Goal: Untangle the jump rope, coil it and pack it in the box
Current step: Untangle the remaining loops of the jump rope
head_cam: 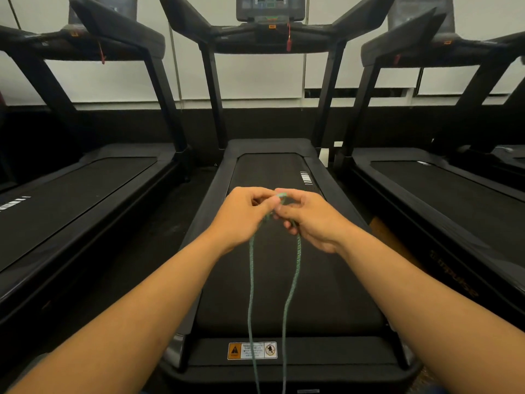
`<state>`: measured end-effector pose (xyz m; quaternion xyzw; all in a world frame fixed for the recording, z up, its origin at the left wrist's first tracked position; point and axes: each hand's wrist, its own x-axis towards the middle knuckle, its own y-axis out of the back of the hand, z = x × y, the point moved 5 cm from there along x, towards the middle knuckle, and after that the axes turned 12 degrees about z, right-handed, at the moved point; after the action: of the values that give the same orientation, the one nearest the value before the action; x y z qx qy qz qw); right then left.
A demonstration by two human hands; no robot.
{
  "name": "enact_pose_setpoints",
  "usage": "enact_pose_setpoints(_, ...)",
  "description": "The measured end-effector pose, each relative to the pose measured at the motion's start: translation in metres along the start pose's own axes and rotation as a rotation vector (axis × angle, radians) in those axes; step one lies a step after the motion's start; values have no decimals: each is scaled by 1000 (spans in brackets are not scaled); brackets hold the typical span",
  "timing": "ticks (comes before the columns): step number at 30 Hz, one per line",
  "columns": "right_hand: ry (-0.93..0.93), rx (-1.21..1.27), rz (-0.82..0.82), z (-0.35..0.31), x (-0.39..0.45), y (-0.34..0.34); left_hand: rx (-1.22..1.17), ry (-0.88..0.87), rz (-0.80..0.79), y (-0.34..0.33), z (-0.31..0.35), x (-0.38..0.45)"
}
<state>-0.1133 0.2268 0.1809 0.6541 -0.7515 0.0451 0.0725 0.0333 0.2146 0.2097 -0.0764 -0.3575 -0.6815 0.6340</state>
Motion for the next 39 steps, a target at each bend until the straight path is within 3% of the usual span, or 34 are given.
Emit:
enact_pose_setpoints(5,34,34,63,1,5,3,27,-19,107,13,-4,7)
enact_pose_setpoints(9,47,66,38,0,4,2,279,-174,-35,6,-6,3)
enact_pose_setpoints(11,42,77,25,0,3,1,290,-151,4,4,-8,3)
enact_pose_setpoints(13,20,125,10,1,4,5,107,14,157,14,-16,11)
enact_pose_setpoints(17,-43,130,-17,8,5,18,-639,617,428,47,-48,19)
enact_pose_setpoints(20,-32,104,-24,12,5,16,-634,728,421,56,-67,17)
enact_pose_setpoints(23,14,80,-34,10,5,12,-298,608,270,48,-72,13)
enact_pose_setpoints(27,59,45,-67,4,2,5,177,153,121,37,-45,14)
enact_pose_setpoints(30,52,48,-58,4,1,3,186,-76,-67,17,-16,5)
enact_pose_setpoints(34,71,24,-43,4,1,2,295,-172,-125,-2,-7,-3)
enact_pose_setpoints(39,81,-7,3,3,2,10,28,83,-198,4,-15,-1)
